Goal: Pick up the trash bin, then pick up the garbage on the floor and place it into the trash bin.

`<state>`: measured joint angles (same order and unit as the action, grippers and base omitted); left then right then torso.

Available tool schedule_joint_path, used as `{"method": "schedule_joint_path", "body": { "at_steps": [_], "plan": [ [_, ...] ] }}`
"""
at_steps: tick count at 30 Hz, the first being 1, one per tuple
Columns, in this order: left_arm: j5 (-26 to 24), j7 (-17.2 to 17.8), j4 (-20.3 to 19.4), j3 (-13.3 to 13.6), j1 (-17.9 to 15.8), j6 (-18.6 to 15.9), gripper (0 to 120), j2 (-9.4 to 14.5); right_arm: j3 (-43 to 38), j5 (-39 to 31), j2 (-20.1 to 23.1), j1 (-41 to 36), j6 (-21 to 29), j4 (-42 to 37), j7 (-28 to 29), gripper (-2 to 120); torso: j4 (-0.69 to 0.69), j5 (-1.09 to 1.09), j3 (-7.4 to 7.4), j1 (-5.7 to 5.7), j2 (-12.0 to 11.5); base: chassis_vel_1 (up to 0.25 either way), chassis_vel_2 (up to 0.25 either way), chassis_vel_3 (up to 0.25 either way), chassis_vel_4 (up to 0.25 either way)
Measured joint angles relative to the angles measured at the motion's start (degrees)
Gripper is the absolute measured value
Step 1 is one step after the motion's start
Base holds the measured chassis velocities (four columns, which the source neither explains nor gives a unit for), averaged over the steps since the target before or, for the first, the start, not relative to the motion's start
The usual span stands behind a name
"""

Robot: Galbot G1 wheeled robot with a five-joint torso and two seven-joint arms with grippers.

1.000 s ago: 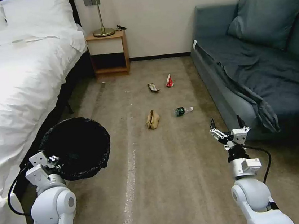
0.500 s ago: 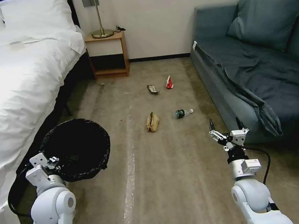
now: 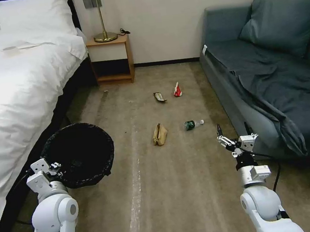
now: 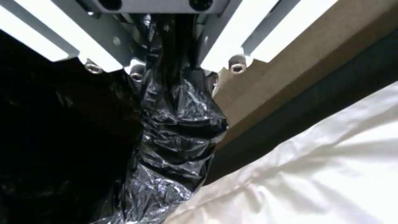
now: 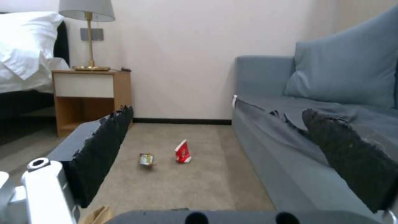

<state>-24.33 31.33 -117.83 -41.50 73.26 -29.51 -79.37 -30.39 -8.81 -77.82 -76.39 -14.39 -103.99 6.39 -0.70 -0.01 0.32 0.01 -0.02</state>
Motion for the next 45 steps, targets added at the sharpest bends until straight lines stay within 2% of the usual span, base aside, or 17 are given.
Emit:
{"method": "schedule_joint_path", "body": {
  "at_steps": [18,45],
  "plan": [
    [0.45,-0.22,-0.15,-0.07,0.72,0.65,2,0.0,-0.28,0.11,-0.1,-0.31,-0.25,0.25,-0.45,100,0.01,0.01,0.0,0.0,0.0,-0.115,0.12,0.121,-0.117],
    [-0.07,-0.49,0.73,0.2,0.01,0.71,2,0.21,-0.69,-0.52,0.35,0.63,0.05,0.38,-0.66,100,0.01,0.01,0.0,0.0,0.0,-0.115,0.117,0.112,-0.12]
  ]
}}
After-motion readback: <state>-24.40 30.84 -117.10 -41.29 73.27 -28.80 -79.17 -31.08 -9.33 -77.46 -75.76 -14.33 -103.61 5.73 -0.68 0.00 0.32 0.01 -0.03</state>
